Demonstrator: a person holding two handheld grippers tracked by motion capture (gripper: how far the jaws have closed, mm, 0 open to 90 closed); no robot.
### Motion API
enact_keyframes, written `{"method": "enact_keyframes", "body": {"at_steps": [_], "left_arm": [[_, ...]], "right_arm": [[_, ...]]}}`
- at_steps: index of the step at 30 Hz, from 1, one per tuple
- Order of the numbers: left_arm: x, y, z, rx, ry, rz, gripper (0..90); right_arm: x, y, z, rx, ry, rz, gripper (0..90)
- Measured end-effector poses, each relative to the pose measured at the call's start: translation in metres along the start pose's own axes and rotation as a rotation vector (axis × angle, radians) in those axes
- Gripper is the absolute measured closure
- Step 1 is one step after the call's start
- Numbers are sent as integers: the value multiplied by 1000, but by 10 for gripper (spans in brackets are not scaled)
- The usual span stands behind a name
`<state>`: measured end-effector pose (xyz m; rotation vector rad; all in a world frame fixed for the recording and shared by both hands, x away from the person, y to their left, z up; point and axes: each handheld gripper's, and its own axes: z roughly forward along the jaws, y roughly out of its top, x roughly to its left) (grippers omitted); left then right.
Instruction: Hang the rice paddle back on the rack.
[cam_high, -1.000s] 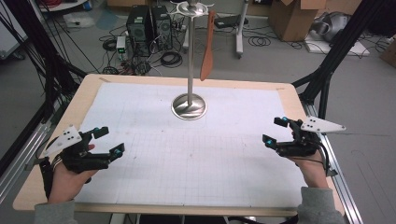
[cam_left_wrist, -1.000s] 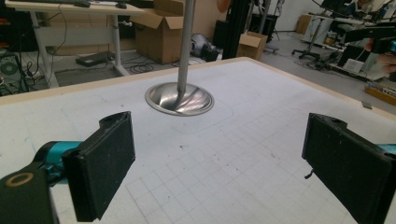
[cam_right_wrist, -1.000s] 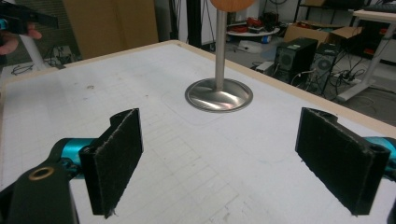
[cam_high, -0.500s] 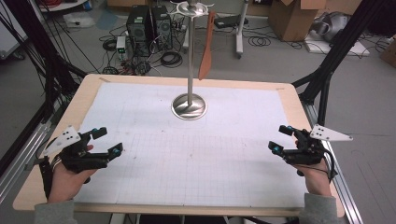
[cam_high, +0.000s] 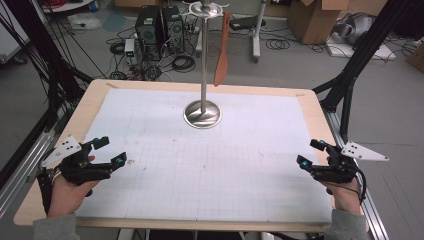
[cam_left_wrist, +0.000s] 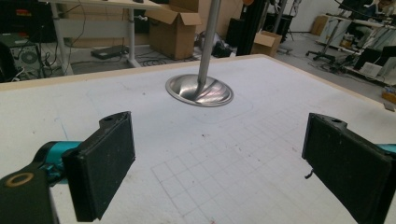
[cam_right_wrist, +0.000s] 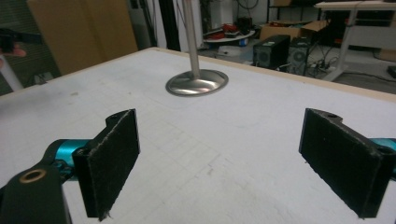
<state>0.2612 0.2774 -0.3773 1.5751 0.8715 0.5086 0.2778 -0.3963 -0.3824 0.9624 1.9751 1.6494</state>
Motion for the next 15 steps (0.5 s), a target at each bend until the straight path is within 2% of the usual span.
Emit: {"method": "enact_keyframes", "body": {"at_steps": [10,15], "left_arm": [[4,-6,1,9,33,-3,97],[3,-8,6,21,42,5,98]], "right_arm": [[-10,-10,-13,-24,-78,25,113],[-8,-8,-18,-45,-73,21,113]]}}
